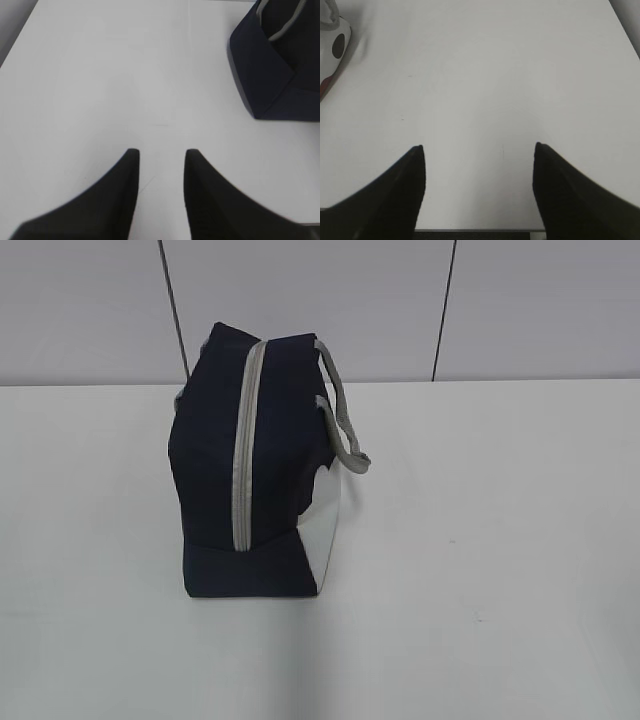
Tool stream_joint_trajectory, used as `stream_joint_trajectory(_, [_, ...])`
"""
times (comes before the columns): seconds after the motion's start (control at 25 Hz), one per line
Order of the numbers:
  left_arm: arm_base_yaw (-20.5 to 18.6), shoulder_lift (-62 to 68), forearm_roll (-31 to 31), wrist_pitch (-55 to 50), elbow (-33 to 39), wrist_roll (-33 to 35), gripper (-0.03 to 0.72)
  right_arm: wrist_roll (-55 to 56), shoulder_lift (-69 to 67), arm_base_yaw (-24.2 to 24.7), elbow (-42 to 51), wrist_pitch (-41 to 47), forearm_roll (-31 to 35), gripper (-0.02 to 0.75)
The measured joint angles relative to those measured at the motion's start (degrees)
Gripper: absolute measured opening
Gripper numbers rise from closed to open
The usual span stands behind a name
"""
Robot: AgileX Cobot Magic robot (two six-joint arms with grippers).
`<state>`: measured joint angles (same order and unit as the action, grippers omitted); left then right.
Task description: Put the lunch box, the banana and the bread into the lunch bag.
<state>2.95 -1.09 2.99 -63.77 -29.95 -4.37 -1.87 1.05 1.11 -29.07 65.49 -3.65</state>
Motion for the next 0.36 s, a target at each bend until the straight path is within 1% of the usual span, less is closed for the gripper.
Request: stream_joint_trajectory(0.36, [0.0,0.0,0.0,0.0,0.0,0.0,0.237,0.0,0.0,0.0,0.0,0.0,0.0,0.498])
